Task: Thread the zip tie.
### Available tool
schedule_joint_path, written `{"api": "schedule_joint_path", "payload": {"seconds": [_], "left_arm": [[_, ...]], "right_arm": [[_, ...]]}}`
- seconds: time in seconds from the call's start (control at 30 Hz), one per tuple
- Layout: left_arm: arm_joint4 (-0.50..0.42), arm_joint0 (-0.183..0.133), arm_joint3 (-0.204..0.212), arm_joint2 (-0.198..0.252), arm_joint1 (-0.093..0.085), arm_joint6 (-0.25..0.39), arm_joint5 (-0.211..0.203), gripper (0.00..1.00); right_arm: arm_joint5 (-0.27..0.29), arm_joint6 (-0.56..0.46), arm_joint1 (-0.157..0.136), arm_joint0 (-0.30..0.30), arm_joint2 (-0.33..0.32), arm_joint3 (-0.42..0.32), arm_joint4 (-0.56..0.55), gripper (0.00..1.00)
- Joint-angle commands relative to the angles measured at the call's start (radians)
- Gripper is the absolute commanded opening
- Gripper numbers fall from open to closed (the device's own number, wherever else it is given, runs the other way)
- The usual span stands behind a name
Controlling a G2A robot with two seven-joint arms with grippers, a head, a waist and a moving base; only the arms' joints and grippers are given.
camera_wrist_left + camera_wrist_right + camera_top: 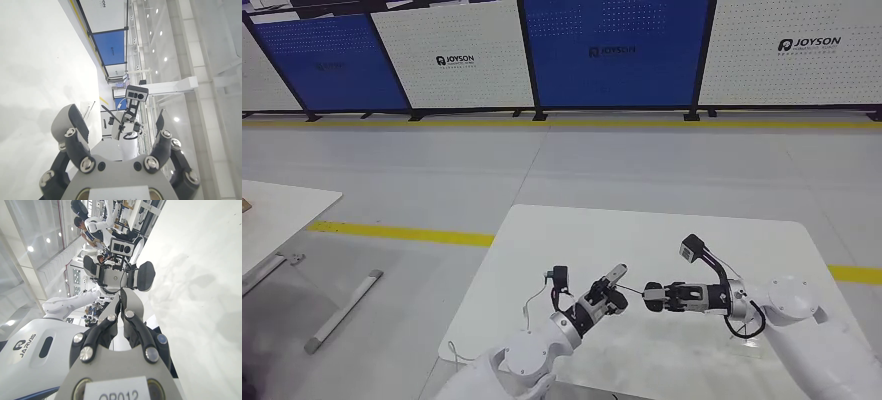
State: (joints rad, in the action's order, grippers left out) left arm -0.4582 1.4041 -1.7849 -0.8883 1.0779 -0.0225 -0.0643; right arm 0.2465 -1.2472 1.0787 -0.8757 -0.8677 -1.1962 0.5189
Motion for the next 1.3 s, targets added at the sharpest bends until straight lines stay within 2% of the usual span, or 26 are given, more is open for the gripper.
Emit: {"api": "schedule_joint_path", "payload": {"seconds": [0.0,0.1,0.17,0.43,0.7,0.73,0.77,0.8,0.93,1.0,1.03,1.07,1.13,1.17,1.2,1.27], "left_arm": [[-0.001,0.003,0.001,-0.006,0.001,0.006,-0.005,0.25],[0.000,0.007,0.004,-0.014,0.002,0.017,-0.009,0.05],[0.005,0.011,0.005,-0.018,0.003,0.026,-0.013,0.00],[0.025,0.032,0.004,-0.040,0.002,0.072,-0.029,0.00],[0.048,0.044,-0.002,-0.049,0.006,0.085,-0.024,0.00],[0.049,0.045,-0.002,-0.050,0.006,0.087,-0.022,0.03],[0.050,0.046,-0.003,-0.050,0.007,0.089,-0.021,0.34],[0.051,0.047,-0.004,-0.052,0.007,0.091,-0.022,0.44],[0.052,0.056,-0.009,-0.058,0.008,0.100,-0.028,0.45],[0.052,0.060,-0.011,-0.062,0.009,0.106,-0.030,0.42],[0.054,0.061,-0.012,-0.064,0.009,0.107,-0.032,0.37],[0.057,0.062,-0.012,-0.065,0.010,0.108,-0.035,0.26],[0.060,0.064,-0.012,-0.067,0.011,0.109,-0.035,0.18],[0.062,0.065,-0.013,-0.068,0.012,0.109,-0.034,0.07],[0.063,0.066,-0.013,-0.069,0.012,0.109,-0.034,0.02],[0.065,0.066,-0.013,-0.070,0.013,0.110,-0.035,0.00]], "right_arm": [[0.000,0.000,0.000,0.000,0.000,0.000,0.000,0.00],[0.000,0.000,0.000,0.000,0.000,0.000,0.000,0.00],[0.000,0.000,0.000,0.000,0.000,0.000,0.000,0.00],[0.000,0.000,0.000,0.000,0.000,0.000,0.000,0.00],[0.000,0.000,0.000,0.000,0.000,0.000,0.000,0.00],[0.000,0.000,0.000,0.000,0.000,0.000,0.000,0.00],[0.000,0.000,0.000,0.000,0.000,0.000,0.000,0.00],[0.000,0.000,0.000,0.000,0.000,0.000,0.000,0.00],[0.000,0.000,0.000,0.000,0.000,0.000,0.000,0.00],[0.000,0.000,0.000,0.000,0.000,0.000,0.000,0.00],[0.000,0.000,0.000,0.000,0.000,0.000,0.000,0.00],[0.000,0.000,0.000,0.000,0.000,0.000,0.000,0.00],[0.000,0.000,0.000,0.000,0.000,0.000,0.000,0.00],[0.000,0.000,0.000,0.000,0.000,0.000,0.000,0.00],[0.000,0.000,0.000,0.000,0.000,0.000,0.000,0.00],[0.000,0.000,0.000,0.000,0.000,0.000,0.000,0.00]]}}
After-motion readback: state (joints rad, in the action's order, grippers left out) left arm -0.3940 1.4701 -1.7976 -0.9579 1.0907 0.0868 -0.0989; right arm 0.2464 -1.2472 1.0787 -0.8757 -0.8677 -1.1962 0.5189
